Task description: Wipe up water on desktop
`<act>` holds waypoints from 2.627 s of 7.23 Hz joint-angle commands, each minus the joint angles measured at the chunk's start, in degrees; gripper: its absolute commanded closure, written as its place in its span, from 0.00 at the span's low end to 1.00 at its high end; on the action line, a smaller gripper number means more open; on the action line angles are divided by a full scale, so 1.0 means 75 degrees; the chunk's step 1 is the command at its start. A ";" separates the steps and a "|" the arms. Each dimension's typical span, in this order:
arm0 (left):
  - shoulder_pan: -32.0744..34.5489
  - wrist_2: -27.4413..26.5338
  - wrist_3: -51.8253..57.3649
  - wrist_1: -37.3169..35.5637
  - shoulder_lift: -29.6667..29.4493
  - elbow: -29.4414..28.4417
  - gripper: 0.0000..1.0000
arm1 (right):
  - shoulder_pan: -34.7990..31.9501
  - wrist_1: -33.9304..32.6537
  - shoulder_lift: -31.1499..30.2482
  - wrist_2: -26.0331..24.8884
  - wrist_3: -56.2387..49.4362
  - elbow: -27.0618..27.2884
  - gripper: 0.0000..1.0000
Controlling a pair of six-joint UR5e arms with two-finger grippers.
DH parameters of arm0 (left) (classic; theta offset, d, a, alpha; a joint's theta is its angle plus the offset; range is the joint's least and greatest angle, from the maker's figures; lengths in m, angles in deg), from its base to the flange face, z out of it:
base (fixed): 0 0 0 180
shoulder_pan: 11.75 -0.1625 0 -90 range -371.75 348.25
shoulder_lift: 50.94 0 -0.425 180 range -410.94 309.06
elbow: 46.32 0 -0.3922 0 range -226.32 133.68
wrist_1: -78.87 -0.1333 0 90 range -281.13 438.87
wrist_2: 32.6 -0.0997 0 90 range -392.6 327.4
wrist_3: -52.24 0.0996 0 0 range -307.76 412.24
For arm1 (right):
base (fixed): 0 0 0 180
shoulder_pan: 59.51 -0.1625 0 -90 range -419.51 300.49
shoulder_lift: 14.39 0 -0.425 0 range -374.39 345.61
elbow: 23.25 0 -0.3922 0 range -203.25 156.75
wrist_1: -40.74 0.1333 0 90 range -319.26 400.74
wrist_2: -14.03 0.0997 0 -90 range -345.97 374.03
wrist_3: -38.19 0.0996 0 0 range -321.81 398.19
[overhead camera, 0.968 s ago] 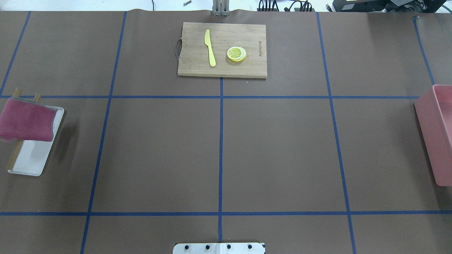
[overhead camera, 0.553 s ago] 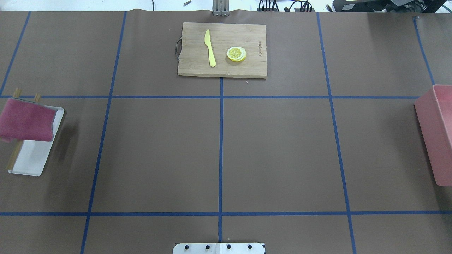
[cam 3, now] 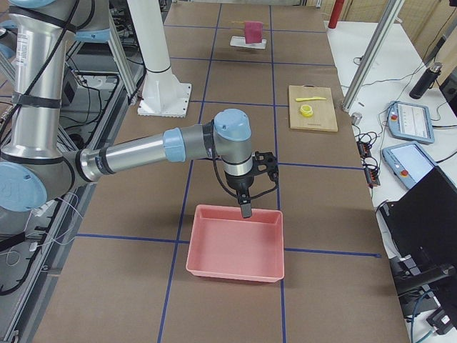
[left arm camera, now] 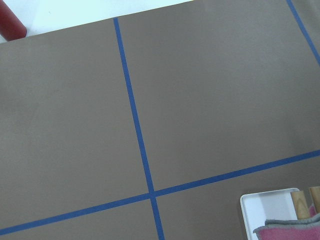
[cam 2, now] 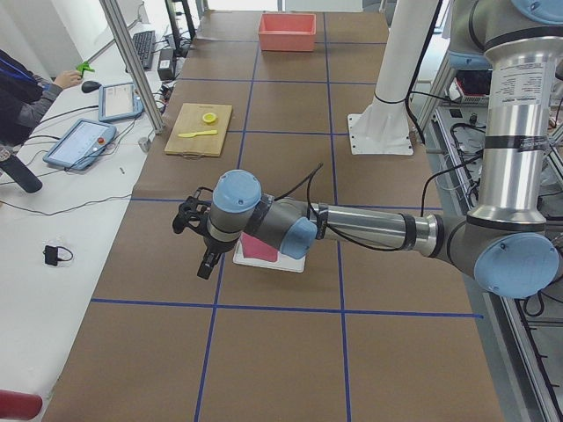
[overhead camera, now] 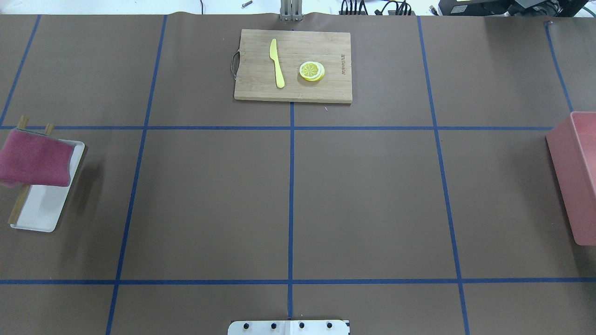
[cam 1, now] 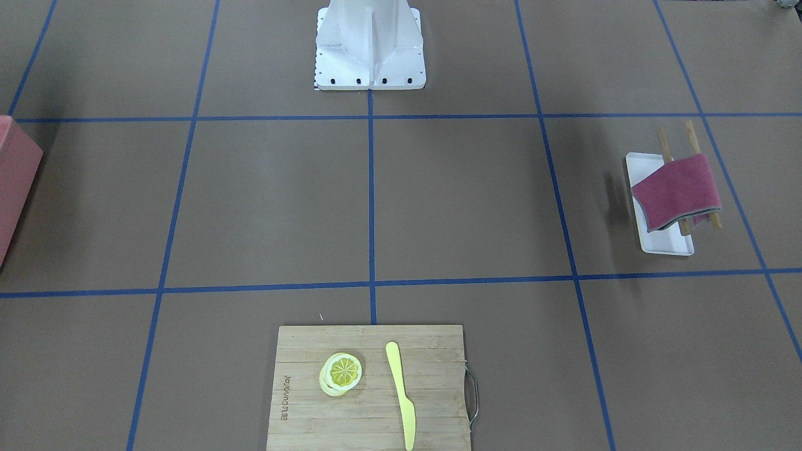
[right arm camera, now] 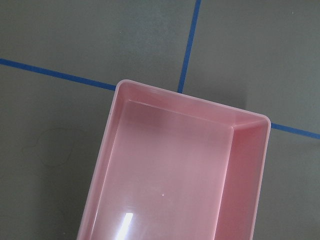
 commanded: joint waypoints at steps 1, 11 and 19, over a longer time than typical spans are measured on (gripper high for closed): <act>-0.0104 0.0023 -0.0059 0.0801 0.0094 -0.0004 0.01 | -0.0007 0.0003 0.0007 -0.0003 0.0104 0.0030 0.00; -0.2976 0.0339 -0.4488 0.3861 0.1373 -0.0063 0.41 | -0.0007 -0.0009 -0.0098 -0.0061 0.0093 -0.0029 0.00; -0.2953 0.0351 -0.4442 0.3898 0.1384 -0.0052 1.00 | -0.0007 -0.0009 -0.0098 -0.0061 0.0093 -0.0029 0.00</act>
